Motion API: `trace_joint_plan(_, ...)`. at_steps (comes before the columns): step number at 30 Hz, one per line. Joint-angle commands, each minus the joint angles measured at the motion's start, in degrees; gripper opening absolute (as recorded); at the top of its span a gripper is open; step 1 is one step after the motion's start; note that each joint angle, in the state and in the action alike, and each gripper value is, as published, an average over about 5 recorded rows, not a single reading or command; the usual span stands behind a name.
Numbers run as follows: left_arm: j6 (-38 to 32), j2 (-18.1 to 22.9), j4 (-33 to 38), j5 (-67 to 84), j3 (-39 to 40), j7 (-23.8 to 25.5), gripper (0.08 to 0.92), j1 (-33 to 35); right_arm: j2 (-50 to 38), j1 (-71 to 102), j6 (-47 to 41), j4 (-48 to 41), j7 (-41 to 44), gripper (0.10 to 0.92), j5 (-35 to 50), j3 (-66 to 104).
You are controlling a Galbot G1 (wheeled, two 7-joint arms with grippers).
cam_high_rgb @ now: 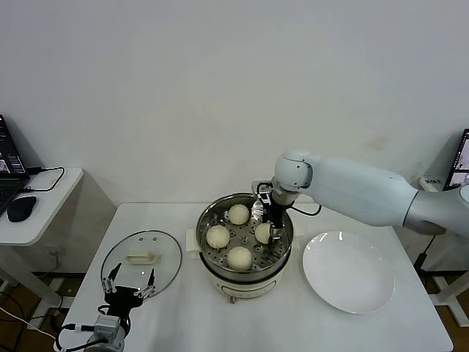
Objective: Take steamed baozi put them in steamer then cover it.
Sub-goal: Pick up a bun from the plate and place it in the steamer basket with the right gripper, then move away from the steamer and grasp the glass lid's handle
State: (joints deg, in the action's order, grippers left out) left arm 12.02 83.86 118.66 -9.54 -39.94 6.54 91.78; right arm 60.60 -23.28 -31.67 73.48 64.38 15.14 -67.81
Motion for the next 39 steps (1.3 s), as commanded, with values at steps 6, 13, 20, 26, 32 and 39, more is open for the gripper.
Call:
trace_joint_plan(6,0.1,0.1,0.7,-0.2,0.1,0.2,0.823,0.1,-6.4,-2.9,-1.5,4.8,1.3,0.822,0.7,4.6)
trace_joint_plan(13,0.0,-0.3,0.9,0.2,0.3,0.6,0.823,-0.1,-15.6,-0.9,-0.1,9.1,-1.9,0.823,5.3,18.7)
trace_joint_plan(20,-0.7,0.1,0.8,1.6,0.6,0.4,0.823,0.3,-29.2,10.9,5.3,19.0,-17.6,0.823,17.4,36.5)
trace_joint_plan(26,-1.7,0.5,0.4,2.1,1.4,0.3,0.823,0.4,-36.5,38.2,12.4,26.9,-36.5,0.823,21.3,60.2)
trace_joint_plan(32,-2.8,0.2,0.7,2.2,1.4,1.3,0.823,0.3,-31.1,70.4,15.8,31.4,-49.6,0.823,20.9,89.9)
trace_joint_plan(39,-3.9,-1.1,0.9,3.2,0.4,1.8,0.823,0.4,-14.6,90.8,21.6,35.2,-56.1,0.823,19.6,106.2)
